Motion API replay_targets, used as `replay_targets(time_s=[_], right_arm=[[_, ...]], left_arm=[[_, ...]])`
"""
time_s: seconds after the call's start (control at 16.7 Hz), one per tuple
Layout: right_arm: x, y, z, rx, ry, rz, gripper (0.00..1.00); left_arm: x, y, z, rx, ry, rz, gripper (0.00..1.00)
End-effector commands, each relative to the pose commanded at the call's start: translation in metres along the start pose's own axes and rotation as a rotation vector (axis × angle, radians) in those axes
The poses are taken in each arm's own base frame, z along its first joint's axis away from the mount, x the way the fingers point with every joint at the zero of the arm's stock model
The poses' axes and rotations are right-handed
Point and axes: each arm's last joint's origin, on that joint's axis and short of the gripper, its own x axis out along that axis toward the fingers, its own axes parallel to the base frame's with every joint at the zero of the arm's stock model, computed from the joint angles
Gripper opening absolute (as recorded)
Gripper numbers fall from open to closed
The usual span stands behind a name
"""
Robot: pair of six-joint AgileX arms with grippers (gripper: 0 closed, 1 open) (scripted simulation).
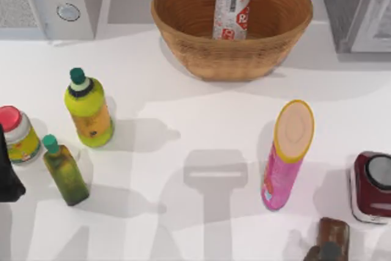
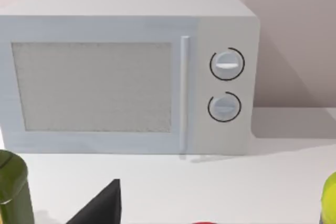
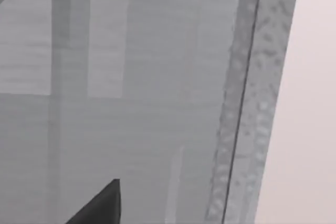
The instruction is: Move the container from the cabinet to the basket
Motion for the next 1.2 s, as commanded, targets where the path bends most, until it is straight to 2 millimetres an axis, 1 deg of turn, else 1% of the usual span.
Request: replay_targets(time_s=[0.18, 0.3, 0.42, 0.6, 0.72, 1.02, 1.2], right_arm=[[0.005, -0.035, -0.019, -0.006, 0.018, 0.012, 1.0], [0.003, -0.052, -0.036, 0.009, 0.04, 0.04, 1.0], [-0.001, -0.06, -0.054, 0.04, 0.066, 0.083, 1.0], [-0.008, -0.062, -0.074, 0.091, 0.096, 0.147, 1.0], [-0.011, -0.061, -0.079, 0.106, 0.103, 0.165, 1.0], [-0.01, -0.061, -0.078, 0.104, 0.102, 0.168, 1.0], [-0.001, -0.068, -0.067, 0.088, 0.092, 0.171, 1.0]], left_arm=[[0.0, 0.0, 0.0, 0.0, 0.0, 0.0, 1.0], [0.0, 0.0, 0.0, 0.0, 0.0, 0.0, 1.0], [0.0, 0.0, 0.0, 0.0, 0.0, 0.0, 1.0], [0.0, 0.0, 0.0, 0.0, 0.0, 0.0, 1.0], [0.0, 0.0, 0.0, 0.0, 0.0, 0.0, 1.0], [0.0, 0.0, 0.0, 0.0, 0.0, 0.0, 1.0], [0.0, 0.0, 0.0, 0.0, 0.0, 0.0, 1.0]])
